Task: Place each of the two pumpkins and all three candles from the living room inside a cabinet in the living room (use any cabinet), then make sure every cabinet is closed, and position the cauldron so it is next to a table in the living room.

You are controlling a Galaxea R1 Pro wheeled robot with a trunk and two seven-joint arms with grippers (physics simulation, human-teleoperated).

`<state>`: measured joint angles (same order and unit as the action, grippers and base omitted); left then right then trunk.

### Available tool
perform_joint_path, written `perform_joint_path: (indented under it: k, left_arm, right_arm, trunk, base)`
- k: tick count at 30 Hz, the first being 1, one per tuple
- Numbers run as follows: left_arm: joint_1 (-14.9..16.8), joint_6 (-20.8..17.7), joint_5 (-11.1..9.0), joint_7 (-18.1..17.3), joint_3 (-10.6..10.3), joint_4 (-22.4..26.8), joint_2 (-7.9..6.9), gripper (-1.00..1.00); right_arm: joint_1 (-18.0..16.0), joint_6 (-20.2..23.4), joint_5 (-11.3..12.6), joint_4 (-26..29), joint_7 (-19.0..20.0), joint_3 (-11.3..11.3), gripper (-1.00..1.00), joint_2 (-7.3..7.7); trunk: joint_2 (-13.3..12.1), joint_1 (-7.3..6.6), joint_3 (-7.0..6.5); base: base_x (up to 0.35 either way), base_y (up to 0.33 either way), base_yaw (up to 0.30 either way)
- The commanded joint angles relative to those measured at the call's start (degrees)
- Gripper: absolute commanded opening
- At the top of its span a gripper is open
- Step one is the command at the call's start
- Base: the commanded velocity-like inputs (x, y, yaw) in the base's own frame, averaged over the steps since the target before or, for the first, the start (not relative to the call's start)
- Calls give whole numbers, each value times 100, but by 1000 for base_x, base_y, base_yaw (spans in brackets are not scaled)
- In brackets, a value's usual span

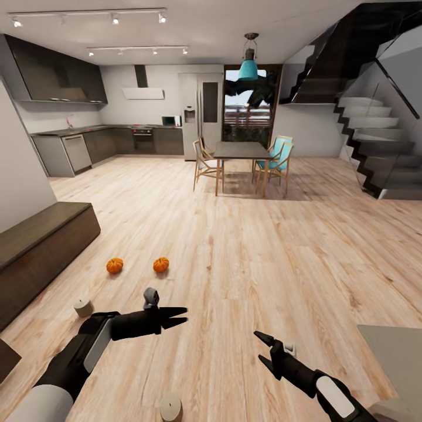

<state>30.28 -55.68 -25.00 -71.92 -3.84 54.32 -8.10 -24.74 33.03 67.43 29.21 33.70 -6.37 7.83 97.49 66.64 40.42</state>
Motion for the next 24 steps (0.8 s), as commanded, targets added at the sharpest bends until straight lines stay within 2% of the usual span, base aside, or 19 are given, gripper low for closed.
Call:
perform_joint_path:
  k: [1, 2, 5, 8, 9, 10, 13, 14, 15, 16, 17, 20, 21, 22, 24]
  left_arm:
    - [4, -41, -21, 5, -11, 0, -29, 100]
    - [4, -41, -20, 13, -4, 0, -37, 100]
    - [4, -40, -16, 227, 147, 0, -111, 100]
    - [8, -39, -20, 880, 497, 1, -201, 100]
    - [10, -39, -21, 1296, 668, 26, -243, 100]
    - [11, -39, -20, 1439, 713, 35, -254, 100]
    - [69, -35, -15, 2464, 869, 61, -286, 100]
    - [101, -32, -20, 2880, 892, 64, -291, 100]
    - [131, -17, -30, 3509, 948, 67, -291, 100]
    - [146, 18, -34, 3906, 1007, 68, -290, 100]
    - [151, 45, -35, 4091, 1037, 70, -290, 100]
    - [166, 330, -29, 5058, 1136, 46, -285, 100]
    - [167, 397, -26, 5201, 1144, 32, -282, 100]
    - [169, 628, -25, 5599, 1159, -44, -268, 100]
    - [170, 985, -13, 5985, 1162, -272, -242, 100]
  right_arm:
    - [-4, -3, 42, -10, -140, -27, 100, 3]
    - [-4, -9, 44, -16, -236, -28, 100, 2]
    - [-4, -26, 40, -46, -1061, -35, 100, -4]
    - [-4, -37, 31, -52, -2472, -39, 100, -15]
    - [-4, -64, 24, -28, -3054, -39, 100, -38]
    - [-4, -84, 22, -19, -3186, -40, 100, -54]
    - [-4, -475, -33, -19, -3614, -89, 100, -185]
    - [-4, -731, -100, -31, -3681, -148, 100, -241]
    - [-4, -1206, -204, -41, -3733, -216, 100, -314]
    - [-4, -1579, -251, -43, -3745, -246, 100, -356]
    - [-4, -1772, -267, -42, -3746, -258, 100, -376]
    - [-4, -2737, -318, -48, -3746, -345, 100, -568]
    - [-4, -2825, -320, -54, -3753, -379, 100, -612]
    - [-4, -2965, -323, -79, -3780, -534, 100, -733]
    - [-4, -2927, -316, -118, -3880, -783, 100, -813]
  trunk:
    - [3, -1, 5]
    - [3, -1, 5]
    - [3, -1, 5]
    - [3, -1, 5]
    - [3, -1, 5]
    - [3, -1, 5]
    - [3, -1, 5]
    - [3, -1, 5]
    - [3, -1, 5]
    - [3, -1, 5]
    - [3, -1, 5]
    - [3, -1, 5]
    - [3, -1, 5]
    - [3, -1, 5]
    - [3, -1, 5]
  base:
    - [0, 5, 0]
    - [0, 4, 0]
    - [0, 2, 0]
    - [0, 0, 0]
    - [0, 0, 0]
    - [0, 0, 0]
    - [0, 0, 0]
    - [0, 0, 0]
    - [0, 0, 0]
    - [0, 0, 0]
    - [0, 0, 0]
    - [0, 0, 0]
    - [0, 0, 0]
    - [0, 0, 0]
    - [0, 0, 0]
